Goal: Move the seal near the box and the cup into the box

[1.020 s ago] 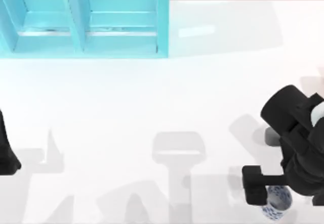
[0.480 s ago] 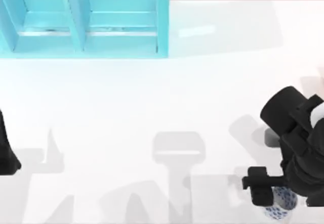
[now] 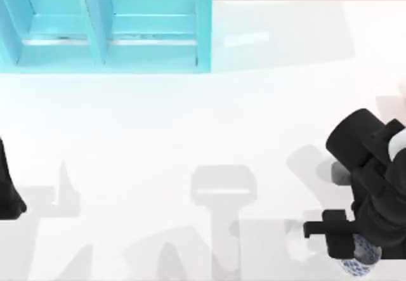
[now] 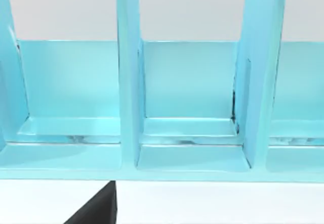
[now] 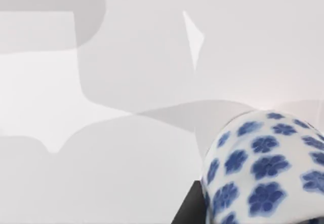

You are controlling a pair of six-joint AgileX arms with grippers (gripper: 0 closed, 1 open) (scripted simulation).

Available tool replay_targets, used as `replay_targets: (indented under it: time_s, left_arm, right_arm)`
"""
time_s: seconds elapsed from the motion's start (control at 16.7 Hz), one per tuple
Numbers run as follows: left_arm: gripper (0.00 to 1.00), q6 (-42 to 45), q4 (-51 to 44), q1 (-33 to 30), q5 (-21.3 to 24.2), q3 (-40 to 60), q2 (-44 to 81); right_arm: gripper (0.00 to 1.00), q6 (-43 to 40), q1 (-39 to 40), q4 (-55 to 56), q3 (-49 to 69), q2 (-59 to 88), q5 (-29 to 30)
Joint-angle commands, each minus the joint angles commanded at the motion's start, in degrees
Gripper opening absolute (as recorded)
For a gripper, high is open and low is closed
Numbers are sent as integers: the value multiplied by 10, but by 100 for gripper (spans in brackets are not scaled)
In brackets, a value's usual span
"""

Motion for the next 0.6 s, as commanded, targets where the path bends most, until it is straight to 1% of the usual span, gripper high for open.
replay_targets:
  time_s: [0.06, 0.6]
  left_arm:
    - [100, 0, 0, 0, 0, 0, 0]
    - [100, 0, 0, 0, 0, 0, 0]
  right_arm:
    - [0, 0, 0, 0, 0, 0, 0]
    - [0, -1, -2, -2, 1, -2, 0]
